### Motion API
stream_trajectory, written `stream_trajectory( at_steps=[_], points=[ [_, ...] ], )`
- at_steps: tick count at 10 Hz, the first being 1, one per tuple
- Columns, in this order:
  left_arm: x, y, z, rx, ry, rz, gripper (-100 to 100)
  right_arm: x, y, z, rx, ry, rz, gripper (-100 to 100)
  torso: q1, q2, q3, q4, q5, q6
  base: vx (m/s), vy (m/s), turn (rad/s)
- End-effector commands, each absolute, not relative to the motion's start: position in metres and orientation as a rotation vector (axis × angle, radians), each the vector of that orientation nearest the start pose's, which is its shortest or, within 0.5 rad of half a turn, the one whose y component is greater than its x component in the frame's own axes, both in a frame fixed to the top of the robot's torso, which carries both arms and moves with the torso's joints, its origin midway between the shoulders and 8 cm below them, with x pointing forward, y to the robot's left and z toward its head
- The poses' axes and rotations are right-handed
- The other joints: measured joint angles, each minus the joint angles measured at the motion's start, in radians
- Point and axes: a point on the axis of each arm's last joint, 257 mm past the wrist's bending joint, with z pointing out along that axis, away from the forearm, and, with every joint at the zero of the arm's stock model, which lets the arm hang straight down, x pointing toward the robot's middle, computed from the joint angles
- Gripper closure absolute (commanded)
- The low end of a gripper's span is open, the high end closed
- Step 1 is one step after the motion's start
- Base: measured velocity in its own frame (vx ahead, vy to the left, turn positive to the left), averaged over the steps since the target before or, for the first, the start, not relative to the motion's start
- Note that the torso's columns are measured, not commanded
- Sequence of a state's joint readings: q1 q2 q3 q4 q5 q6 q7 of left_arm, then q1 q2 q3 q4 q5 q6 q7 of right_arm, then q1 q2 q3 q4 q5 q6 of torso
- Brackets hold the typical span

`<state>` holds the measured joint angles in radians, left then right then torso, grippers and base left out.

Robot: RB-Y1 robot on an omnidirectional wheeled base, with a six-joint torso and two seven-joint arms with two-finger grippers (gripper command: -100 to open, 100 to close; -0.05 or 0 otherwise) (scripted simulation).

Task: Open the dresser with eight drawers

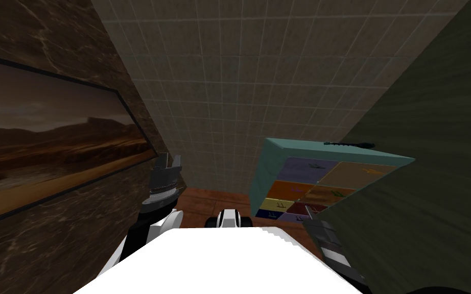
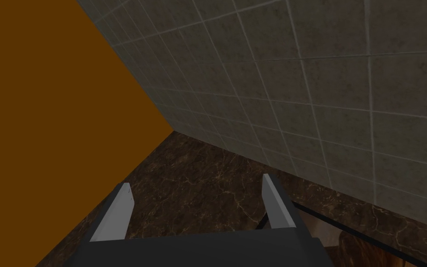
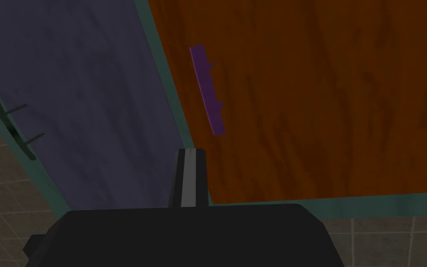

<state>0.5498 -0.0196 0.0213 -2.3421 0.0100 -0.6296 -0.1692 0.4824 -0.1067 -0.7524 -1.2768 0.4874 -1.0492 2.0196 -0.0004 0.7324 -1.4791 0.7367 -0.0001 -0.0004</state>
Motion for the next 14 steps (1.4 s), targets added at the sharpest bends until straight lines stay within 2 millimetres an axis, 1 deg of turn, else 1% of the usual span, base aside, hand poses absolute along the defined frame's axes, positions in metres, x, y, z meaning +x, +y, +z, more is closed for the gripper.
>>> stream_trajectory(
  at_steps=[1,2,3,4,5,6,9,10,11,13,14],
  points=[
    [0.302,0.286,0.059,-0.498,0.525,-1.136,0,0.24,-0.516,-0.262,-0.771,1.277,-1.225,-100,0.0,-0.005,-0.003,-0.001,0.0,-0.001,0.129,-0.024,0.213],
    [0.302,0.286,0.059,-0.498,0.525,-1.136,0,0.236,-0.519,-0.263,-0.756,1.286,-1.24,-100,-0.001,-0.006,-0.004,-0.002,0.0,0.0,0.07,-0.019,0.039],
    [0.302,0.286,0.059,-0.498,0.525,-1.136,0,0.239,-0.532,-0.253,-0.756,1.285,-1.24,-100,0.0,0.003,0.001,0.0,0.0,0.001,0.101,0.023,0.025],
    [0.302,0.286,0.059,-0.499,0.525,-1.136,0,0.238,-0.525,-0.255,-0.76,1.28,-1.241,-100,0.003,0.005,0.003,0.001,0.001,0.0,0.068,0.014,0.011],
    [0.302,0.286,0.059,-0.498,0.525,-1.136,0,0.239,-0.526,-0.254,-0.757,1.283,-1.24,100,0.002,0.009,0.005,0.002,0.001,0.001,0.015,0.002,0.0],
    [0.302,0.286,0.059,-0.498,0.525,-1.136,0,0.236,-0.525,-0.252,-0.76,1.278,-1.234,100,0.0,0.011,0.006,0.003,0.0,0.001,-0.091,0.033,-0.057],
    [0.302,0.286,0.06,-0.498,0.524,-1.137,0,0.233,-0.524,-0.25,-0.763,1.272,-1.226,100,0.001,0.011,0.007,0.003,0.0,0.0,-0.193,0.029,-0.034],
    [0.302,0.286,0.06,-0.498,0.524,-1.137,0,0.234,-0.525,-0.251,-0.763,1.274,-1.228,100,0.0,0.008,0.005,0.002,0.0,0.0,-0.104,0.007,-0.012],
    [0.302,0.286,0.059,-0.498,0.525,-1.136,0,0.238,-0.517,-0.253,-0.784,1.262,-1.214,-100,-0.001,0.0,0.0,0.0,0.0,0.0,0.015,-0.1,0.098],
    [0.302,0.286,0.059,-0.498,0.525,-1.136,0,0.241,-0.511,-0.255,-0.802,1.251,-1.201,-100,-0.007,-0.004,-0.003,-0.001,-0.002,0.0,0.054,-0.178,0.089],
    [0.302,0.286,0.059,-0.498,0.525,-1.136,0,0.244,-0.507,-0.257,-0.813,1.244,-1.193,-100,-0.004,0.001,0.0,0.0,-0.001,0.0,0.067,-0.211,0.068]
  ],
)
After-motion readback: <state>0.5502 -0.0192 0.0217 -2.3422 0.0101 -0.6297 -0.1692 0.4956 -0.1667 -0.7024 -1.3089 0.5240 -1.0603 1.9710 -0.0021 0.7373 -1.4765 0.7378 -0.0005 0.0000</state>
